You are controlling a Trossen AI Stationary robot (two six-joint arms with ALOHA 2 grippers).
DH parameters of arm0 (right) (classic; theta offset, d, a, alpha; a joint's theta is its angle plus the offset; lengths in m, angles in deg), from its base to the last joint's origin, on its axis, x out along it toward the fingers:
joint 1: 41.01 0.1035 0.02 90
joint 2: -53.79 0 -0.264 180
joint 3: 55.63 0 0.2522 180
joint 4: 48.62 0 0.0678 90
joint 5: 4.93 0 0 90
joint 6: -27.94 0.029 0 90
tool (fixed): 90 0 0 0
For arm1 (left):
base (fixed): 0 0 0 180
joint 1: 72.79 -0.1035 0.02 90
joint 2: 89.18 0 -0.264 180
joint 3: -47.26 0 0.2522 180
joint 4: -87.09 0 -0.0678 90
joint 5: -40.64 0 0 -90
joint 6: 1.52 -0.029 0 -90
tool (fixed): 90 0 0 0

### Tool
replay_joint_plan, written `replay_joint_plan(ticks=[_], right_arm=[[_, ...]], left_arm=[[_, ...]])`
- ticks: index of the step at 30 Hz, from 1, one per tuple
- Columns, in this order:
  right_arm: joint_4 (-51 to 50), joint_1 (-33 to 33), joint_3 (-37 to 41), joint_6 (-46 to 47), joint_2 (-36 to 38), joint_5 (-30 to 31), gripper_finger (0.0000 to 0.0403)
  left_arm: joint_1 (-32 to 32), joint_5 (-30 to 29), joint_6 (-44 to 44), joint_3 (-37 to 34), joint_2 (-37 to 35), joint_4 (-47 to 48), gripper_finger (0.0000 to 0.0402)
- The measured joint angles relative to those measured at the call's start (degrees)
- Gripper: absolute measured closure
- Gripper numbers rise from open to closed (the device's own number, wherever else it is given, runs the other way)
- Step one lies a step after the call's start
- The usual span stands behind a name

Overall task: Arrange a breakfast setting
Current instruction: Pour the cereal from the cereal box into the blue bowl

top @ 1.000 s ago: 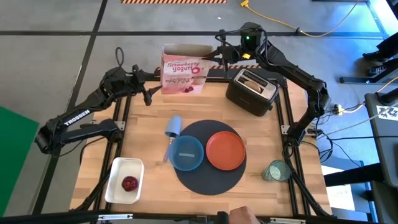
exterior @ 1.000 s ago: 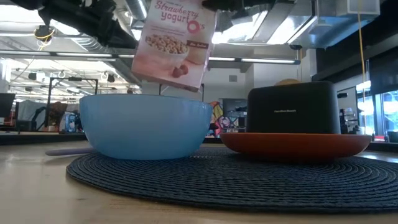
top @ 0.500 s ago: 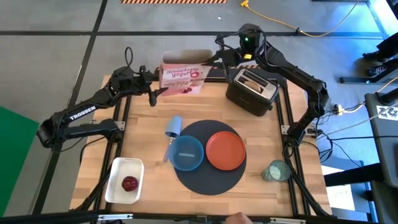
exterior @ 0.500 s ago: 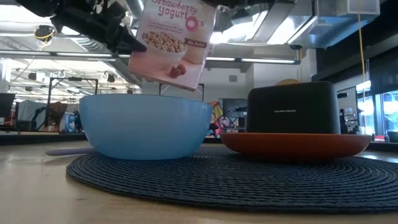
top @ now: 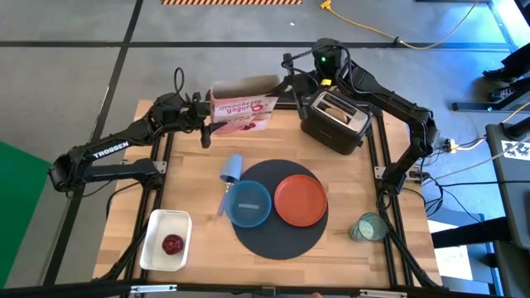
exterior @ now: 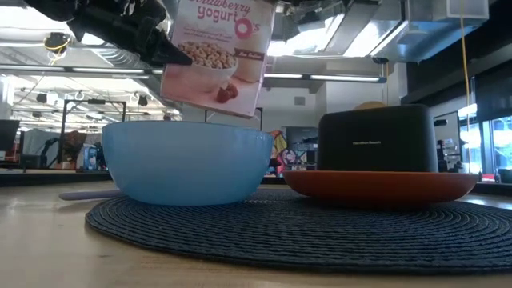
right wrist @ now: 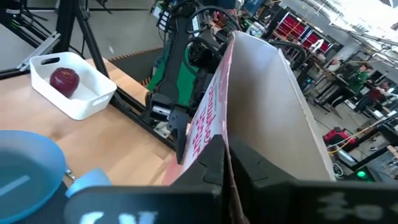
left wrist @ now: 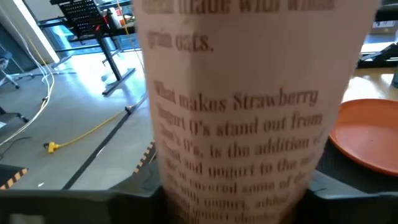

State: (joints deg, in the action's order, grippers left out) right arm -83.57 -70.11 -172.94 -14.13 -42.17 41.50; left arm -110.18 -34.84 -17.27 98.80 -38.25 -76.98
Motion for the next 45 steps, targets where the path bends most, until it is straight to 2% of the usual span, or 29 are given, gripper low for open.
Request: replay_joint_plan(ticks=[4,8,11,14,16,20,24,30,35,40,45], right_arm=[[0.0,0.2,0.0,4.1,0.0,0.1,0.0397],[-3.5,0.3,-0.1,5.9,0.3,4.3,0.0351],[-9.0,0.3,-0.1,6.9,1.1,10.8,0.0288],[-14.1,0.4,-0.1,17.3,2.7,23.2,0.0227],[-20.3,0.3,-0.1,20.9,4.2,28.2,0.0197],[-30.3,1.5,0.1,28.6,7.4,34.2,0.017],[-34.6,7.4,5.6,38.8,11.6,44.3,0.0167],[-29.5,21.5,21.8,57.0,16.2,60.5,0.0167],[-14.6,28.9,36.6,68.5,16.9,68.3,0.0167],[0.7,30.8,45.0,70.1,16.9,70.6,0.0167],[2.1,28.9,44.0,63.5,17.0,70.7,0.0167]], left_arm=[[0.4,0.0,0.0,0.0,0.0,0.0,0.0269],[0.4,-0.4,0.1,0.0,0.0,0.1,0.0289],[0.4,-0.9,0.7,0.0,0.0,0.7,0.0292],[0.4,-2.5,2.1,0.0,0.0,2.5,0.0293],[0.4,-3.5,2.1,0.0,0.0,3.8,0.0293],[0.4,-5.2,3.1,0.0,-0.1,5.6,0.0293],[0.4,-5.3,4.7,0.0,-0.1,6.7,0.0293],[0.4,-5.3,3.0,0.0,-0.1,7.8,0.0293],[0.4,-5.3,-0.4,0.0,-0.1,7.9,0.0293],[0.4,-4.1,-1.4,0.0,-0.1,7.9,0.0293],[0.4,-3.5,-1.8,0.0,-0.1,7.6,0.0293]])
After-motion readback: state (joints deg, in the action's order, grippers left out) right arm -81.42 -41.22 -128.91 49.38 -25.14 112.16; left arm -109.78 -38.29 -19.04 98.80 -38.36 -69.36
